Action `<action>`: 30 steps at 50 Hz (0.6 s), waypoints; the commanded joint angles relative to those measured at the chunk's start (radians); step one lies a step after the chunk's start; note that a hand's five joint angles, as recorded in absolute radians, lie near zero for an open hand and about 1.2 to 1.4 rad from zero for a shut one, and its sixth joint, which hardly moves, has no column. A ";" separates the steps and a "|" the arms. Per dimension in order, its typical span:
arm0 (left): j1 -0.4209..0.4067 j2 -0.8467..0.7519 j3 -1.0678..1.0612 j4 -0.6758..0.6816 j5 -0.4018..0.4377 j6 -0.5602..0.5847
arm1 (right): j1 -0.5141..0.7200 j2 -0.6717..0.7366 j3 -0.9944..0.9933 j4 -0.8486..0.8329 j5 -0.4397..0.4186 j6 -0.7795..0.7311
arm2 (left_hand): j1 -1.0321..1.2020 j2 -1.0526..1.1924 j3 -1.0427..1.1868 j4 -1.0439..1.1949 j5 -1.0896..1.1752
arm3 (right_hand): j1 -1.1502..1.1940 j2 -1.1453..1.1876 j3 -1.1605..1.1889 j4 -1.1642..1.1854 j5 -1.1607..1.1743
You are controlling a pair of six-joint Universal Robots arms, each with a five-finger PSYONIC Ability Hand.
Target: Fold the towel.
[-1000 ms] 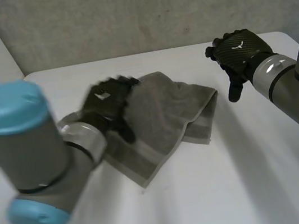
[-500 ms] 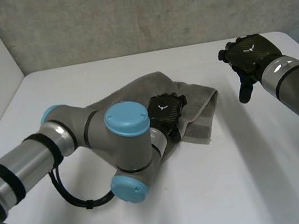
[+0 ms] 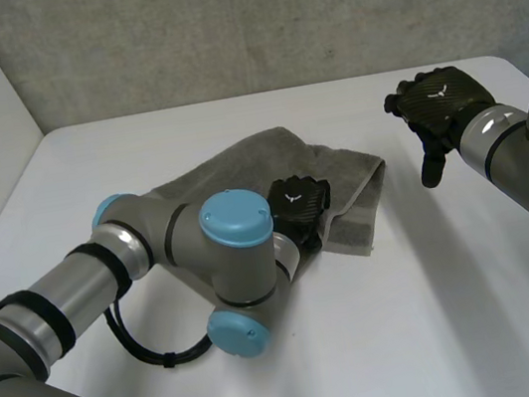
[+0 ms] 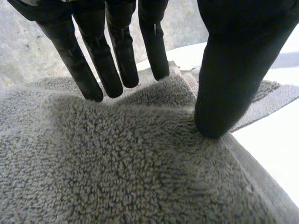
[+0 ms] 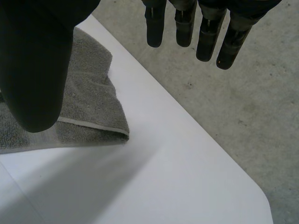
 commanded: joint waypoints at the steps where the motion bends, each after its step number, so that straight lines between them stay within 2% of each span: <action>1: 0.001 -0.003 -0.001 -0.012 -0.001 0.036 | 0.001 0.003 0.001 0.000 0.000 0.000 | 0.670 0.672 0.672 0.684 0.685 | -0.024 -0.042 -0.034 -0.053 -0.047; 7: 0.003 0.057 -0.017 -0.019 -0.010 0.068 | 0.001 0.004 0.001 0.000 0.002 0.000 | 0.671 0.673 0.673 0.685 0.687 | -0.024 -0.042 -0.034 -0.053 -0.047; 9: 0.011 0.161 -0.066 -0.039 -0.039 0.091 | 0.003 0.004 0.001 0.002 0.002 0.000 | 0.671 0.673 0.673 0.685 0.687 | -0.024 -0.042 -0.034 -0.053 -0.047; 10: 0.011 0.161 -0.066 -0.039 -0.040 0.091 | 0.003 0.004 0.001 0.002 0.002 0.000 | 0.671 0.673 0.673 0.685 0.687 | -0.024 -0.042 -0.034 -0.053 -0.047; 12: 0.020 0.293 -0.134 -0.042 -0.065 0.099 | 0.004 0.004 0.001 0.000 0.002 0.005 | 0.671 0.673 0.673 0.685 0.687 | -0.024 -0.042 -0.034 -0.053 -0.047; 15: 0.023 0.359 -0.176 -0.042 -0.069 0.099 | 0.006 0.006 -0.002 0.000 0.003 0.012 | 0.671 0.673 0.673 0.685 0.687 | -0.024 -0.042 -0.034 -0.053 -0.047; 17: 0.035 0.492 -0.277 -0.045 -0.067 0.100 | 0.006 0.009 -0.009 -0.002 0.008 0.025 | 0.671 0.673 0.673 0.685 0.687 | -0.024 -0.042 -0.034 -0.053 -0.047; 19: 0.052 0.555 -0.331 -0.044 -0.063 0.100 | 0.007 0.014 -0.019 -0.002 0.014 0.046 | 0.671 0.673 0.673 0.685 0.687 | -0.024 -0.042 -0.034 -0.053 -0.047; 21: 0.066 0.609 -0.377 -0.041 -0.059 0.102 | 0.004 0.018 -0.030 0.000 0.018 0.097 | 0.671 0.673 0.673 0.685 0.687 | -0.024 -0.042 -0.034 -0.053 -0.047; 22: 0.078 0.655 -0.414 -0.041 -0.059 0.106 | 0.001 0.023 -0.036 0.002 0.020 0.180 | 0.671 0.673 0.673 0.685 0.687 | -0.024 -0.042 -0.034 -0.053 -0.047; 23: 0.078 0.655 -0.414 -0.041 -0.059 0.106 | 0.001 0.023 -0.036 0.002 0.020 0.181 | 0.671 0.673 0.673 0.685 0.687 | -0.024 -0.042 -0.034 -0.053 -0.047; 25: 0.090 0.724 -0.464 -0.042 -0.058 0.112 | -0.002 0.038 -0.024 0.002 0.008 0.393 | 0.671 0.673 0.673 0.685 0.687 | -0.024 -0.042 -0.034 -0.053 -0.047; 26: 0.090 0.724 -0.465 -0.042 -0.058 0.112 | -0.002 0.038 -0.024 0.002 0.008 0.394 | 0.671 0.673 0.673 0.685 0.687 | -0.024 -0.042 -0.034 -0.053 -0.047; 28: 0.103 0.761 -0.497 -0.045 -0.058 0.112 | 0.012 0.082 -0.001 0.003 -0.014 0.588 | 0.671 0.673 0.673 0.685 0.687 | -0.024 -0.042 -0.034 -0.053 -0.047; 29: 0.103 0.761 -0.497 -0.045 -0.058 0.112 | 0.012 0.083 -0.001 0.003 -0.014 0.589 | 0.671 0.673 0.673 0.685 0.687 | -0.024 -0.042 -0.034 -0.053 -0.047; 30: 0.104 0.776 -0.512 -0.045 -0.058 0.112 | 0.012 0.115 0.008 0.002 -0.021 0.661 | 0.671 0.673 0.673 0.685 0.687 | -0.024 -0.042 -0.034 -0.053 -0.047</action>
